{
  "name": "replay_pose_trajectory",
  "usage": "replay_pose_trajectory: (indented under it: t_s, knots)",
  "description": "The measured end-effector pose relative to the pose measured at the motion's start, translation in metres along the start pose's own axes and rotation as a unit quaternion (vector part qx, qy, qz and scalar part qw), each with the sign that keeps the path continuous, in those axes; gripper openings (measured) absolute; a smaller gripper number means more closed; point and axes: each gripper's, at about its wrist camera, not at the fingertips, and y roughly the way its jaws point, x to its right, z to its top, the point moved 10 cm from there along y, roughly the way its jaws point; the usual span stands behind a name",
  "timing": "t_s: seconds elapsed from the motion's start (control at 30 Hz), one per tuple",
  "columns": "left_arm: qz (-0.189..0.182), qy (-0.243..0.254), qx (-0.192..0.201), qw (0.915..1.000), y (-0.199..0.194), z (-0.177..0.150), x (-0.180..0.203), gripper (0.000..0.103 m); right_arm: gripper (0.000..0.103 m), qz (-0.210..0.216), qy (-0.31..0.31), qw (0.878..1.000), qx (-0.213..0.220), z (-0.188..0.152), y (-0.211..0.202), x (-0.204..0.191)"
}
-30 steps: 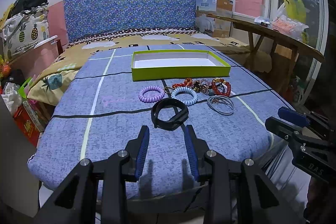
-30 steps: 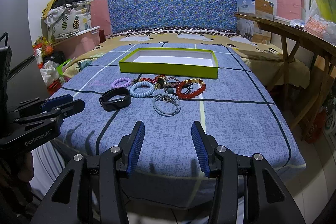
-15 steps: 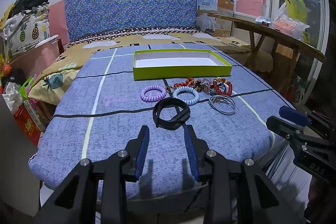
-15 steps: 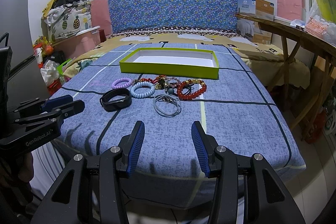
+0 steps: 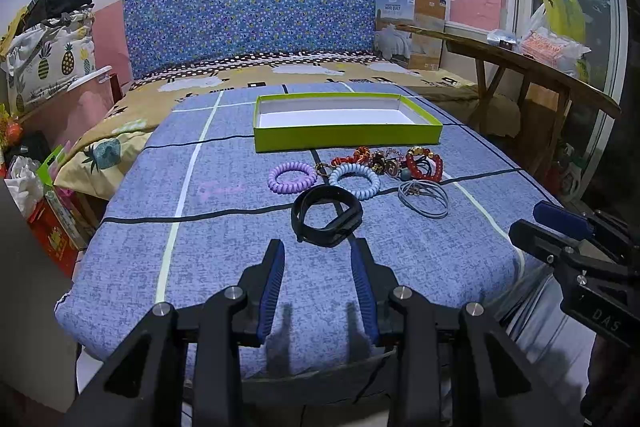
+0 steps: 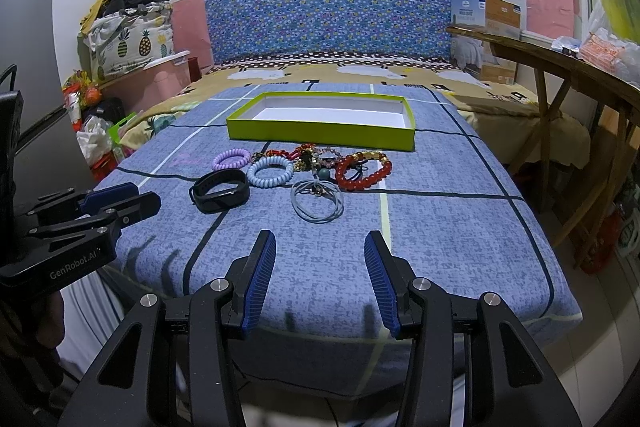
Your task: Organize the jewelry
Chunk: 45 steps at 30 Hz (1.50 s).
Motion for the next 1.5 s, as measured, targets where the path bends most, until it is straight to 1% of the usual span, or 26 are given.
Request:
replay_pose_trajectory:
  t_s: [0.77, 1.13, 1.2, 1.23, 1.5]
  knots:
    - [0.0, 0.0, -0.002, 1.0, 0.001, -0.003, 0.0, 0.036, 0.047, 0.0, 0.0, 1.0, 0.0, -0.001, 0.001, 0.001]
    - [-0.006, -0.001, -0.013, 0.9999, 0.008, -0.006, 0.0, 0.036, 0.047, 0.0, 0.001, 1.0, -0.002, 0.001, 0.002, 0.0]
    - [-0.006, 0.0, -0.014, 0.9999, 0.011, -0.004, 0.0, 0.036, 0.047, 0.0, 0.002, 1.0, -0.004, 0.002, 0.005, 0.0]
    - [-0.006, 0.001, -0.015, 0.9999, 0.012, -0.003, 0.0, 0.036, 0.047, 0.0, 0.003, 1.0, -0.006, 0.001, 0.017, 0.005]
    - [0.004, -0.001, -0.029, 0.9996, 0.034, 0.006, -0.01, 0.036, 0.047, 0.005, 0.007, 1.0, -0.017, 0.011, 0.037, 0.012]
